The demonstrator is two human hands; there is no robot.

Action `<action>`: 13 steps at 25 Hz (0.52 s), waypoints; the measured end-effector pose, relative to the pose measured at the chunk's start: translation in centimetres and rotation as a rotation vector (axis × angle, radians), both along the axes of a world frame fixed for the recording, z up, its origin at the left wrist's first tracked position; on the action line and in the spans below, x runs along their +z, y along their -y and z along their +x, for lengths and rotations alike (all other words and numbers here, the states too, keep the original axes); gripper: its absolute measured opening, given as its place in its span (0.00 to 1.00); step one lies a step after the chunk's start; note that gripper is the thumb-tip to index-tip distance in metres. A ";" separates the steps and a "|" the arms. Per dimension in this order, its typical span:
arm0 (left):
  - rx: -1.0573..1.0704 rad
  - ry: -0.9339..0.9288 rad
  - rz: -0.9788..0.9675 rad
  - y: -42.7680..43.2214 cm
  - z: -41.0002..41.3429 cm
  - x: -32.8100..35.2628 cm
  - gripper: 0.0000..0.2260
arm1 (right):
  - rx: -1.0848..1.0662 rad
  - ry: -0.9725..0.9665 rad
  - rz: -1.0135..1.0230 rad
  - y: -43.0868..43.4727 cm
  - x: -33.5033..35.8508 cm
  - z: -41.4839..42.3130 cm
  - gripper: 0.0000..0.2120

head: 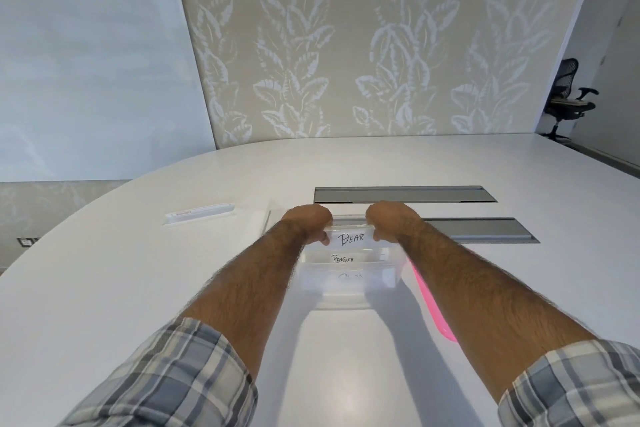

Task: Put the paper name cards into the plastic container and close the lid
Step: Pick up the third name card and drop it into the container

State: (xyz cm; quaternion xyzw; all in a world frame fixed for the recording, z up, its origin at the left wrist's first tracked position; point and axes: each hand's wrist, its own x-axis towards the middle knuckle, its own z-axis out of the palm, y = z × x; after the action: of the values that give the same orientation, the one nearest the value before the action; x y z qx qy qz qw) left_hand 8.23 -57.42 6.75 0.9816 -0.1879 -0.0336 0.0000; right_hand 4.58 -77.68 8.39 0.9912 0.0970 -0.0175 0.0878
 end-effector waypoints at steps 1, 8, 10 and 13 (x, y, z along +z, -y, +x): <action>-0.001 -0.007 0.008 0.0 0.1 -0.4 0.22 | -0.001 -0.009 0.004 0.0 -0.4 0.2 0.17; -0.020 -0.046 0.079 0.4 0.7 -2.7 0.23 | 0.032 -0.074 -0.037 -0.2 -2.7 1.6 0.16; -0.025 -0.048 0.099 0.4 0.8 -2.9 0.22 | 0.035 -0.082 -0.040 -0.3 -3.0 1.8 0.16; -0.031 -0.057 0.128 0.5 1.0 -3.2 0.22 | 0.043 -0.091 -0.047 -0.4 -3.5 2.0 0.18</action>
State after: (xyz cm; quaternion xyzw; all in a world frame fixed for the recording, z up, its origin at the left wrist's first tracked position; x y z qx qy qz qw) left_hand 9.27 -57.90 3.55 0.9752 -0.2006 -0.0736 -0.0578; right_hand 6.61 -77.25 4.84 0.9848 0.1219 -0.0632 0.1069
